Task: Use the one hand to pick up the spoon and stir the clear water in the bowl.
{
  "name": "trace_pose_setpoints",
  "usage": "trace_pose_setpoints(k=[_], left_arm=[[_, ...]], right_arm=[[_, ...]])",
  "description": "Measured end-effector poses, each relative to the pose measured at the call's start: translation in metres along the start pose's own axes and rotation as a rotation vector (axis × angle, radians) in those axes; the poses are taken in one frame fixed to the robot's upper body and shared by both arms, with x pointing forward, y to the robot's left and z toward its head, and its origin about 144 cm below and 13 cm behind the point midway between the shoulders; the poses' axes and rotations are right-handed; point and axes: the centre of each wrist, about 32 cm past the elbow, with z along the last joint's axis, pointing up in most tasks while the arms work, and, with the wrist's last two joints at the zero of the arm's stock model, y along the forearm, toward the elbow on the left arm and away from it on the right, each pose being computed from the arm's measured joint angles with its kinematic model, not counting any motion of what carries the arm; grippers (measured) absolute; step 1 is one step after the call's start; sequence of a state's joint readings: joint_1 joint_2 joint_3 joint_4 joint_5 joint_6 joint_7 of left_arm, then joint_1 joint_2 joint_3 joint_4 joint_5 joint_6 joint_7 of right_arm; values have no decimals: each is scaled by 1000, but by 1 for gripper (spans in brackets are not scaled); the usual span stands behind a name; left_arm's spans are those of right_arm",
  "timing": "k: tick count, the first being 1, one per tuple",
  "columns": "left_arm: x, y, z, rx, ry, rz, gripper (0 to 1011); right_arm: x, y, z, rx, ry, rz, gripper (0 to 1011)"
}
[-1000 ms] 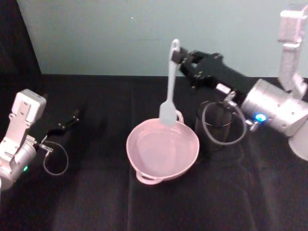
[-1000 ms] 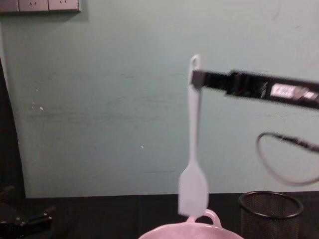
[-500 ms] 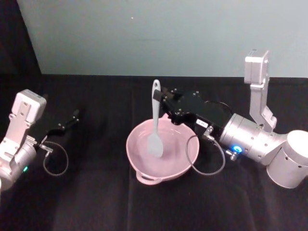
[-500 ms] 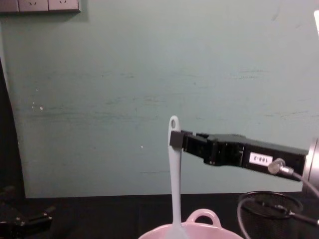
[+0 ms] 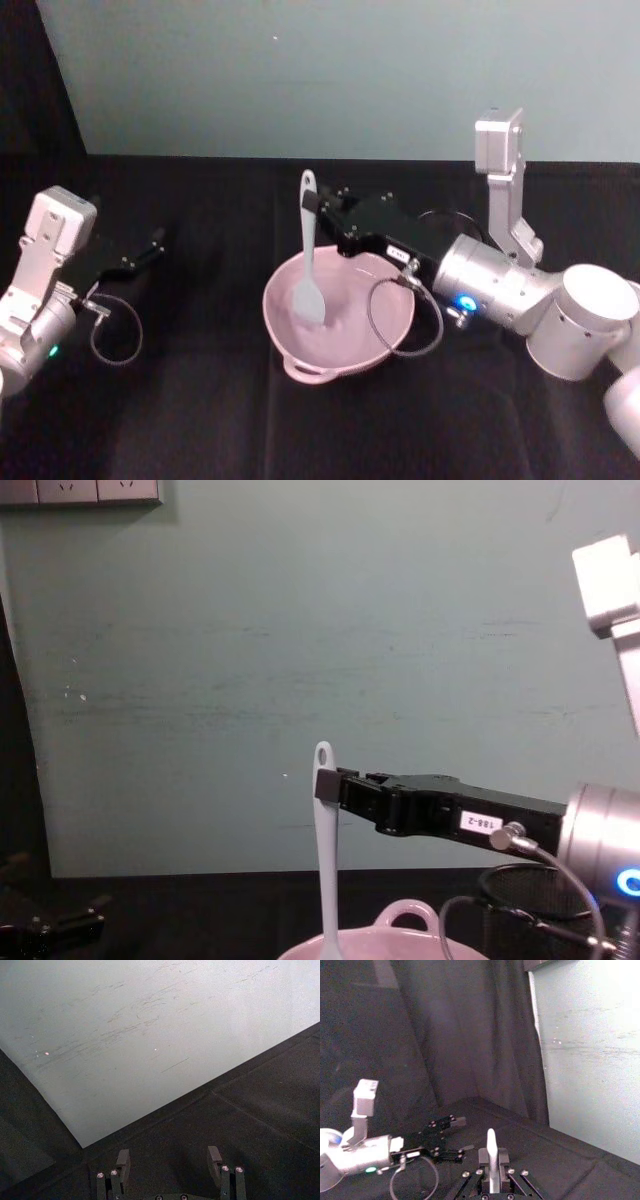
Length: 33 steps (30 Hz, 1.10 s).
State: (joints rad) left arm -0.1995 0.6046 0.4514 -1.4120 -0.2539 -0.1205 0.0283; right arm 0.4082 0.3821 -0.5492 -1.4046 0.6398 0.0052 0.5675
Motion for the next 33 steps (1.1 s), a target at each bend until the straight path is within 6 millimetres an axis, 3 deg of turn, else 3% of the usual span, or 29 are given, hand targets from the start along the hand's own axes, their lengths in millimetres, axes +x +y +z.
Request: trace_pose_setpoints(k=[7,15,24,33], left_arm=[[0,0,0,0,0,0,1011],[0,0,0,0,0,0,1011],[0,0,0,0,0,0,1011],[0,0,0,0,0,0,1011]], right_arm=[[21,6,-6,18,-1,-54,113],[39,-19,-6,43,-4,-156,113],[29,-39,4,39,-25,-159,113],[4,-32,10,8,-42,-57,113]])
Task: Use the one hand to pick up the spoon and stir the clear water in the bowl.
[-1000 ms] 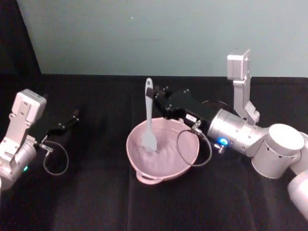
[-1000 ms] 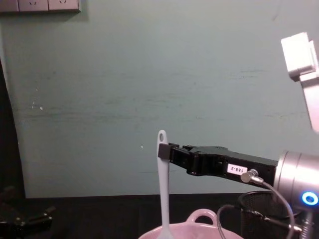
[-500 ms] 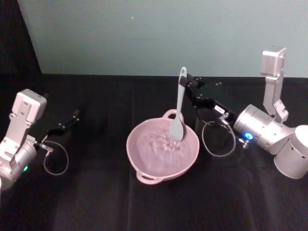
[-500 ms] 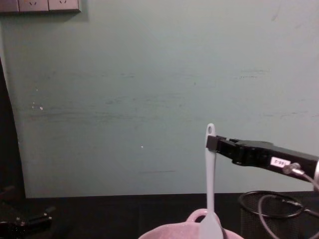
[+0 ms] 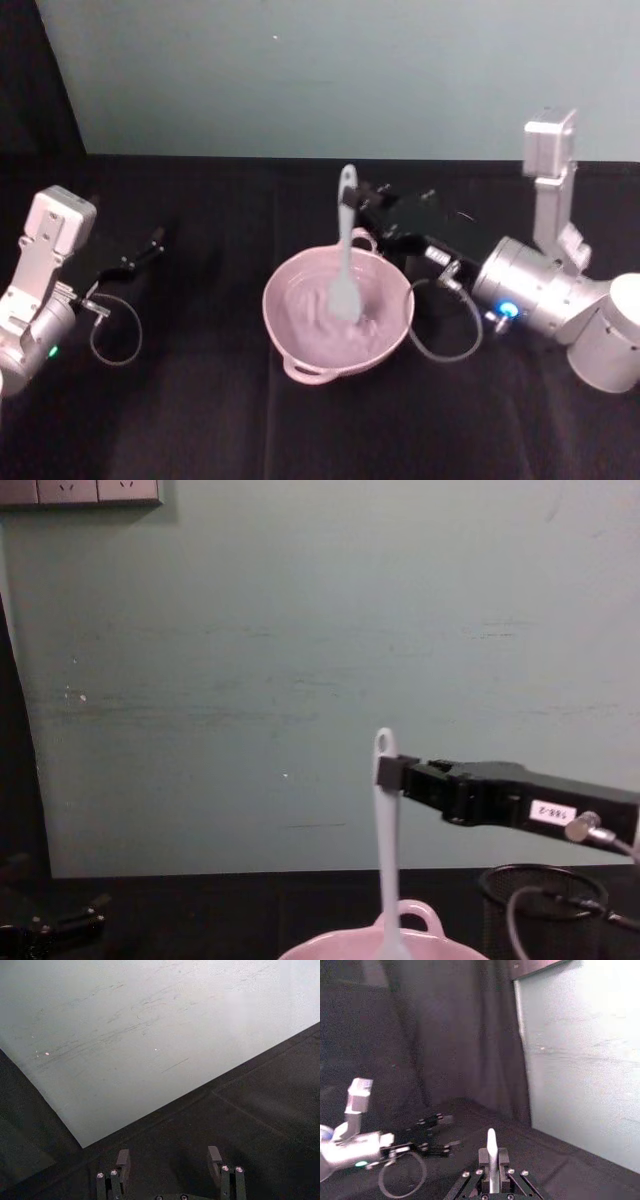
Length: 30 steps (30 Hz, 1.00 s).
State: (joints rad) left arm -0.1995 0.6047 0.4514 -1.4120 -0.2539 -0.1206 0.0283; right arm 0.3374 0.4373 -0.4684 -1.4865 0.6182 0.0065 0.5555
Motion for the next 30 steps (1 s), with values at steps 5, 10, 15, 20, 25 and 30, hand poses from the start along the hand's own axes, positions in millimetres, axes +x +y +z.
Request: trace_pose_setpoints(k=[5,10,15,20,25,30], left_arm=[[0,0,0,0,0,0,1011],[0,0,0,0,0,0,1011],[0,0,0,0,0,0,1011],[0,0,0,0,0,0,1011],[0,0,0,0,0,0,1011],[0,0,0,0,0,0,1011]], right_arm=[[-12,8,-4,-3,12,45,113],[-17,19,-9,4,25,70,113],[-15,26,-12,9,32,72,113],[-9,31,-15,13,39,60,113],[5,36,-17,19,42,28,113],[16,31,-15,22,26,-34,113]])
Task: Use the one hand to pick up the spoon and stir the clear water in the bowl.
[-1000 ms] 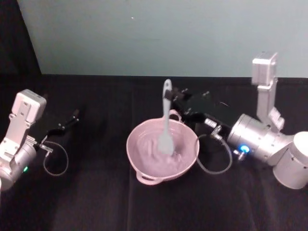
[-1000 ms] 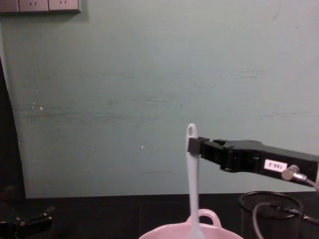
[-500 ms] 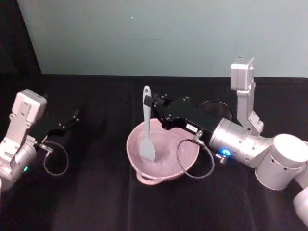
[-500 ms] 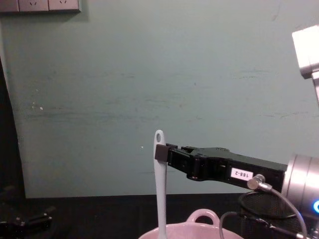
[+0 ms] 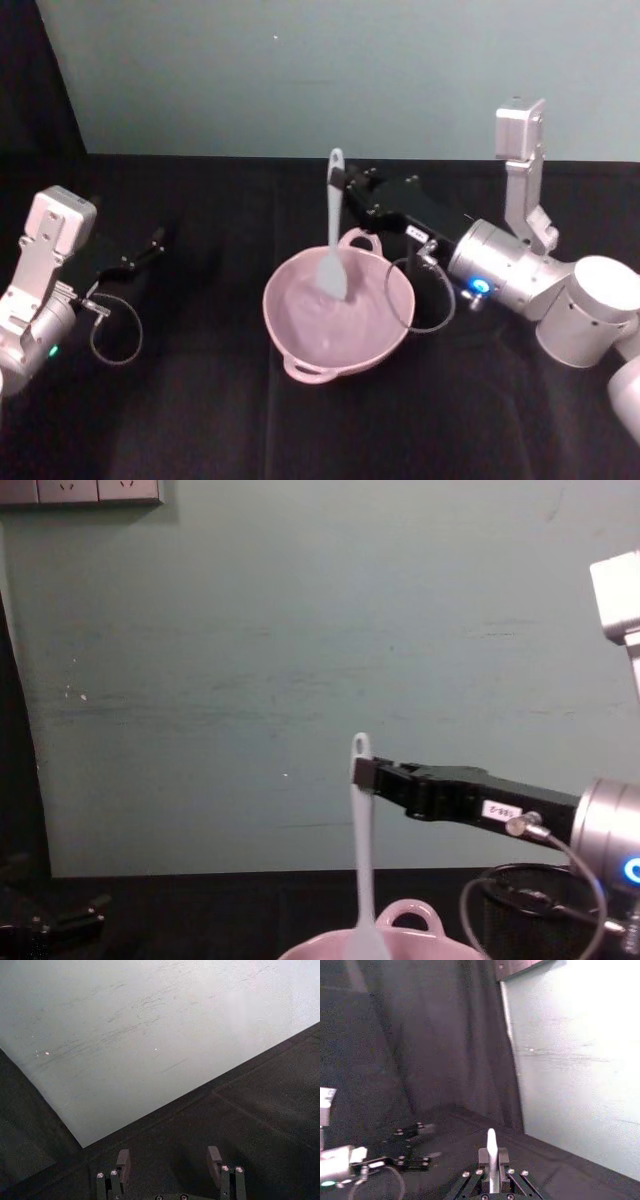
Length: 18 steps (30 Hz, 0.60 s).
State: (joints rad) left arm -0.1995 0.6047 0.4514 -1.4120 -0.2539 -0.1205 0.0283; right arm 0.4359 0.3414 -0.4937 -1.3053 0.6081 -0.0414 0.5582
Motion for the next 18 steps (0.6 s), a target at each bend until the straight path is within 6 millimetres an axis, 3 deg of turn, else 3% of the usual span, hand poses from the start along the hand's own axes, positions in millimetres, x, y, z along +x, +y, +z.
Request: trace_pose_setpoints(k=[9,18], left_arm=[[0,0,0,0,0,0,1011],[0,0,0,0,0,0,1011]], right_arm=[[10,-26,9,-5,-33,-68,114],[-2,-38,15,-27,-35,-39,113]])
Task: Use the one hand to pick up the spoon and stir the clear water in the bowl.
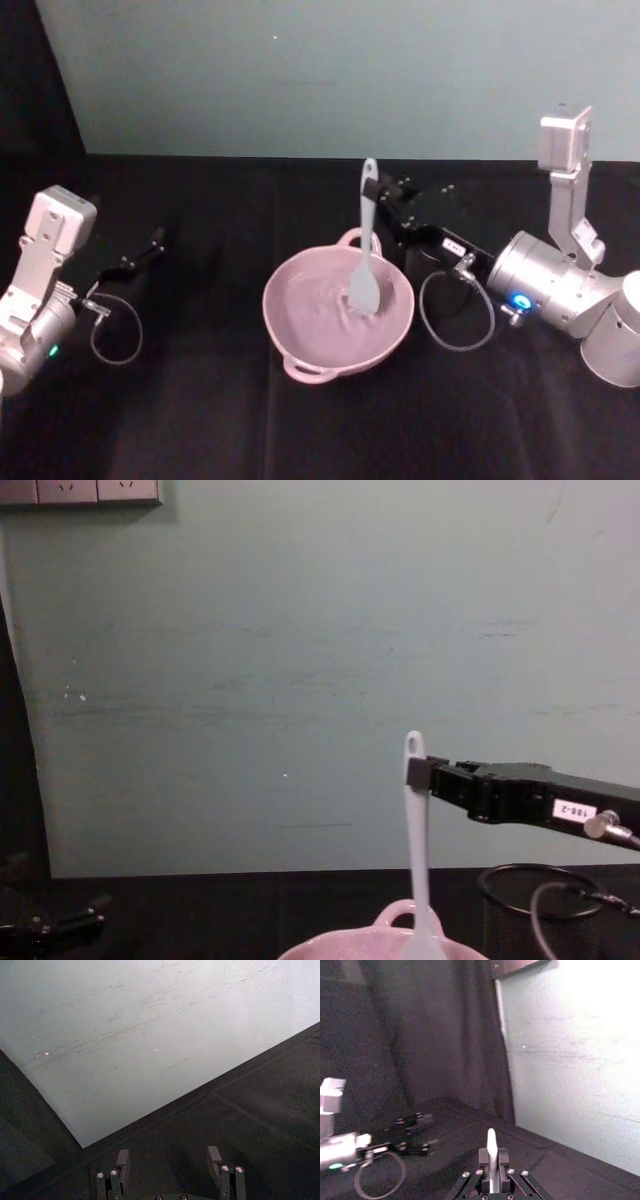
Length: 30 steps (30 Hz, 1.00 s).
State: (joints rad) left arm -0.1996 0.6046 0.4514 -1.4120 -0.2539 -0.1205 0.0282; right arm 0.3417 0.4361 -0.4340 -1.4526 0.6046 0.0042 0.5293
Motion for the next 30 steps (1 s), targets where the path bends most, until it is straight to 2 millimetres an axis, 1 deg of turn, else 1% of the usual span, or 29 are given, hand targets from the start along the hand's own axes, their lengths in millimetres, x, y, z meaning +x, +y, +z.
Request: trace_pose_setpoints(k=[3,7,10,13,16,21,25,30], left_arm=[[0,0,0,0,0,0,1011],[0,0,0,0,0,0,1011],[0,0,0,0,0,0,1011],[0,0,0,0,0,0,1011],[0,0,0,0,0,0,1011],[0,0,0,0,0,0,1011],[0,0,0,0,0,0,1011],[0,0,0,0,0,0,1011]], right_arm=[[-8,2,0,-3,4,33,113],[-21,10,-1,2,14,85,113],[-26,16,-2,8,19,105,113],[-31,26,-4,17,28,131,113],[-33,33,-6,26,37,140,113],[-32,43,-10,36,45,142,113],[-27,50,-13,37,49,134,113],[-10,54,-19,40,64,89,113]])
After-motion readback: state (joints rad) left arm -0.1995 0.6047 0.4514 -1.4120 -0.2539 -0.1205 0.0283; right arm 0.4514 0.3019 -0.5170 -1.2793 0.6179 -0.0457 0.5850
